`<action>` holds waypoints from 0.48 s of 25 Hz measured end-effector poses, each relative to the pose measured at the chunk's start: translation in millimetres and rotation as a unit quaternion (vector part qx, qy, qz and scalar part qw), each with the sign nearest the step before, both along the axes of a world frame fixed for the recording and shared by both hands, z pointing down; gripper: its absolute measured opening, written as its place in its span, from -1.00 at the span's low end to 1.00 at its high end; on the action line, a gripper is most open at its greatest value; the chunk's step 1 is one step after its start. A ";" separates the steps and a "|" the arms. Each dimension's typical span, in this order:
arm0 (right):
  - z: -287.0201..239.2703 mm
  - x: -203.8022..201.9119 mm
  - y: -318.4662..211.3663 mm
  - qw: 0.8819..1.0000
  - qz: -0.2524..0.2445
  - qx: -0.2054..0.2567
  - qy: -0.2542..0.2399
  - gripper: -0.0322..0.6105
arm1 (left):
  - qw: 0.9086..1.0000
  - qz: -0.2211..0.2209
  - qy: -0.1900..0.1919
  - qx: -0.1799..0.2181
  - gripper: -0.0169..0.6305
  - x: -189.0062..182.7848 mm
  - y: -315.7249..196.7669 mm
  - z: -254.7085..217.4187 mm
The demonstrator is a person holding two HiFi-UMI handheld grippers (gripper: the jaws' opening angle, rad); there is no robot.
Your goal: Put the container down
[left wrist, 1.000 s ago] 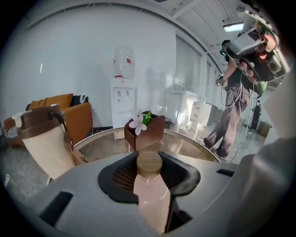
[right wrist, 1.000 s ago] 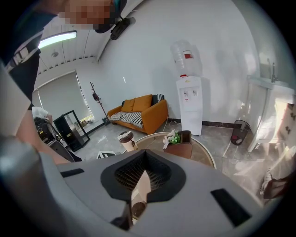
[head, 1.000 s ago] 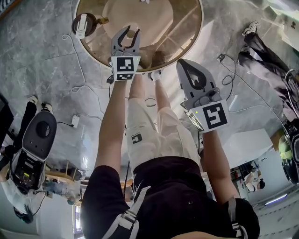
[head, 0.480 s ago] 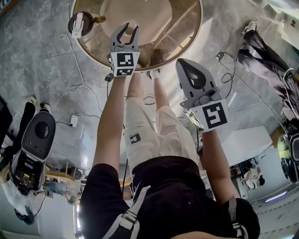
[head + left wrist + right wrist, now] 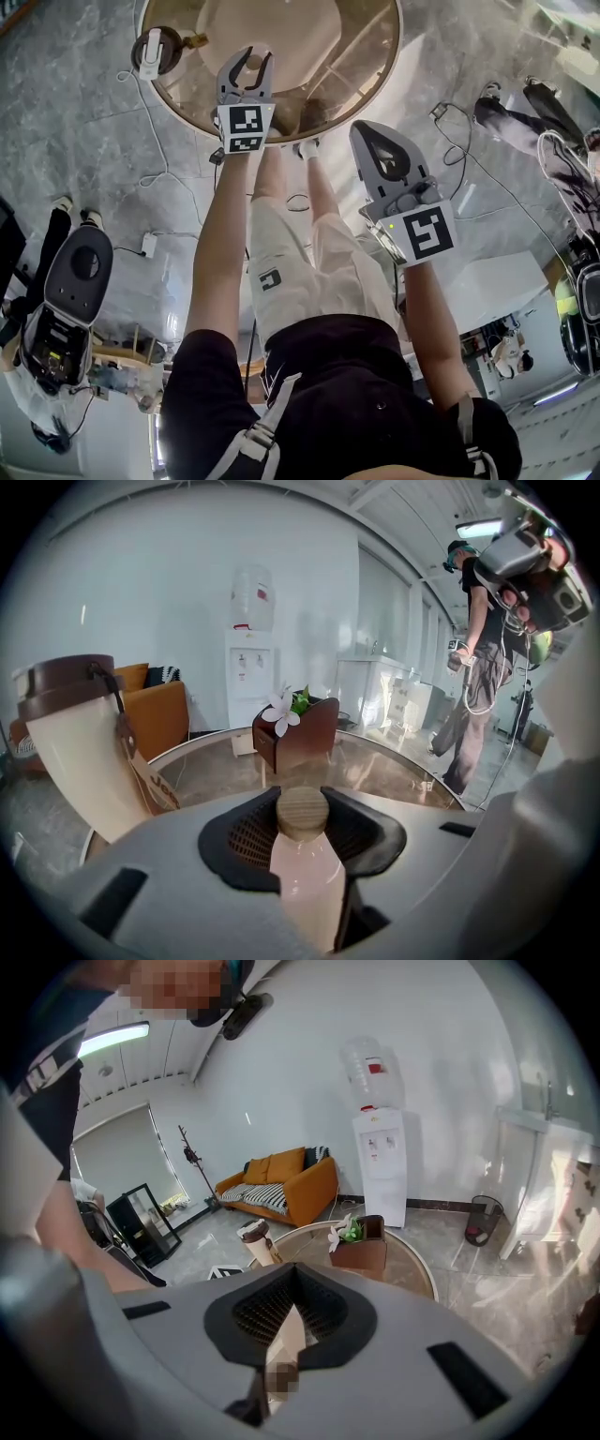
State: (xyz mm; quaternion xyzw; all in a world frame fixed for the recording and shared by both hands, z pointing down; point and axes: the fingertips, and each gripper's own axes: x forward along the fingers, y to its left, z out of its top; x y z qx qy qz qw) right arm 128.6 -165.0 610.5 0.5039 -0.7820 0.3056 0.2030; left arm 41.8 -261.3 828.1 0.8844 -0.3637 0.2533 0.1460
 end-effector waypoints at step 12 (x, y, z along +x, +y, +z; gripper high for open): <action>-0.5 5.2 5.4 1.000 -0.002 -0.002 -0.003 -0.89 | 1.000 0.004 -0.004 0.007 -0.51 0.4 -3.3 -6.1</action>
